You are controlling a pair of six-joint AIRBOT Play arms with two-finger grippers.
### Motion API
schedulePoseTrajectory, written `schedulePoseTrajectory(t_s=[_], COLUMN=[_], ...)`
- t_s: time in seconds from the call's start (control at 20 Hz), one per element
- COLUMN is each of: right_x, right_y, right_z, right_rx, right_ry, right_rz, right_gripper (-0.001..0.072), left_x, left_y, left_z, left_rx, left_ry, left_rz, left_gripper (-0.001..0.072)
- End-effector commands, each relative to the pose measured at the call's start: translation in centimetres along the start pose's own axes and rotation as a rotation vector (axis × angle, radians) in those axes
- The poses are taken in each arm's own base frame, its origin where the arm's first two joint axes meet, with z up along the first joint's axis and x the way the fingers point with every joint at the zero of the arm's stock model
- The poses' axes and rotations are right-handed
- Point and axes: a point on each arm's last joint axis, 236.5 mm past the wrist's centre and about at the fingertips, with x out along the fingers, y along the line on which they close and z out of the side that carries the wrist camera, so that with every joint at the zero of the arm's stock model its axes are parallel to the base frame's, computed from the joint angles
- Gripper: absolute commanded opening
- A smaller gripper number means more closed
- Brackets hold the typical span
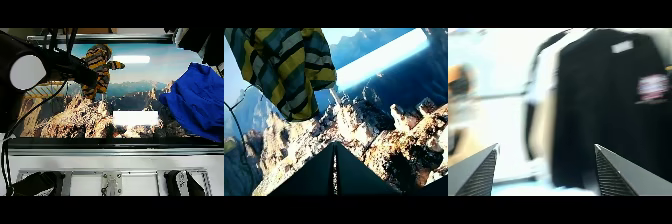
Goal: Fold the clothes and pants, and hang the long-sleeved shirts on hangers.
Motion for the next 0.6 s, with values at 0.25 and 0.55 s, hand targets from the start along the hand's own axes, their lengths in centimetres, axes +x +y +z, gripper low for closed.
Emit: schedulePoseTrajectory(t_s=[0.25,0.55], right_x=[-1.1,-7.4], right_y=[23.7,34.1], right_z=[-17.7,-26.3], right_rx=[0.025,-0.06], right_ry=[0.527,0.822], right_rz=[0.804,1.163], right_gripper=[0.0658,0.0657], left_x=[4.2,5.5], left_y=[-0.3,0.8], left_z=[-1.3,-6.2], left_rx=[-0.288,-0.4], left_ry=[0.002,0.026], left_rz=[-0.253,-0.283], left_gripper=[0.0012,0.0012])
